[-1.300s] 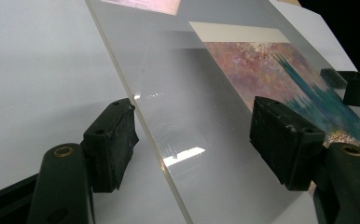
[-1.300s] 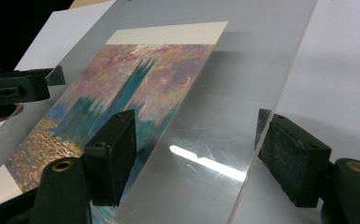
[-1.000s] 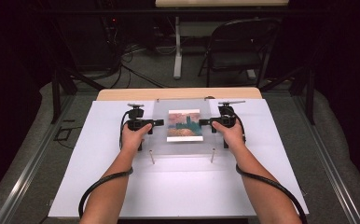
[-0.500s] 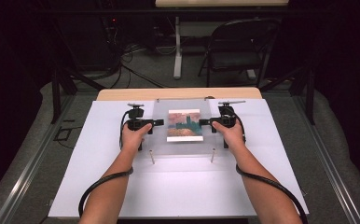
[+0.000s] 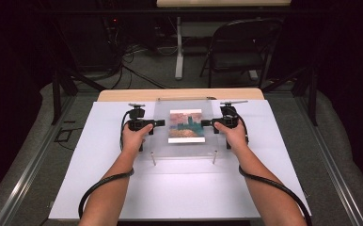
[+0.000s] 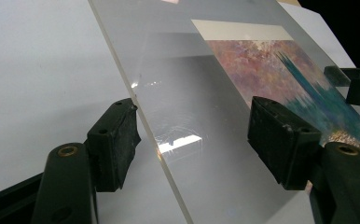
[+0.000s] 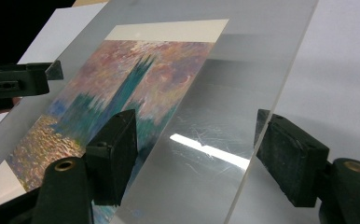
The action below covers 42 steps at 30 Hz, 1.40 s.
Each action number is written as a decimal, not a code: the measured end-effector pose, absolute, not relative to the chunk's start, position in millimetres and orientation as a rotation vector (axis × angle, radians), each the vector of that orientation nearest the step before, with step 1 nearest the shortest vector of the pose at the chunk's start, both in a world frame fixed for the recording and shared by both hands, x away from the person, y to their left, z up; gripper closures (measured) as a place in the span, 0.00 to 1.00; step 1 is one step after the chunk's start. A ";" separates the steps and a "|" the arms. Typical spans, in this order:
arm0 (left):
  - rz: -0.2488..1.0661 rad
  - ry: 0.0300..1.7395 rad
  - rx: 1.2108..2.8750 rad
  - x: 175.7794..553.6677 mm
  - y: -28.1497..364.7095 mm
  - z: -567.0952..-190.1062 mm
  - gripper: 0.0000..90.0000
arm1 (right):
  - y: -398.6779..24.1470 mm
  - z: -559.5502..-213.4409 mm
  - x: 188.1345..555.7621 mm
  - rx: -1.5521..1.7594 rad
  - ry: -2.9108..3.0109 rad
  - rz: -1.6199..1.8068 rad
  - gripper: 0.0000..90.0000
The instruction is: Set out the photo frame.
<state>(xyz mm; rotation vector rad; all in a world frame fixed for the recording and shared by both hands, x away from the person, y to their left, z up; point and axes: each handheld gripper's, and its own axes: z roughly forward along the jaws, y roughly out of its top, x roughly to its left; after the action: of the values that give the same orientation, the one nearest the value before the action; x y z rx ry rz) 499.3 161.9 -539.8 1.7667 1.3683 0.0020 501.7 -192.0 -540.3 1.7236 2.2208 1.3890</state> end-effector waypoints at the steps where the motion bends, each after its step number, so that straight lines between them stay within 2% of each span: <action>1: 0.006 1.367 1.764 499.0 162.3 -539.2 0.38 | -191.7 -539.7 501.6 1.718 2.219 1.392 0.33; 26: 0.073 1.301 1.777 483.2 167.7 -509.8 0.48 | -191.9 -511.5 484.6 1.523 2.252 1.381 0.35; 42: 0.089 1.278 1.780 476.0 170.8 -497.3 0.54 | -196.6 -497.4 477.6 1.478 2.278 1.373 0.41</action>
<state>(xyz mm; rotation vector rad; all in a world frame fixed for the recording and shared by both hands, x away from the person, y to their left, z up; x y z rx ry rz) 476.0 170.8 -497.3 1.7803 1.2778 0.0885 477.6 -196.6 -497.4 1.4776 2.2785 1.3728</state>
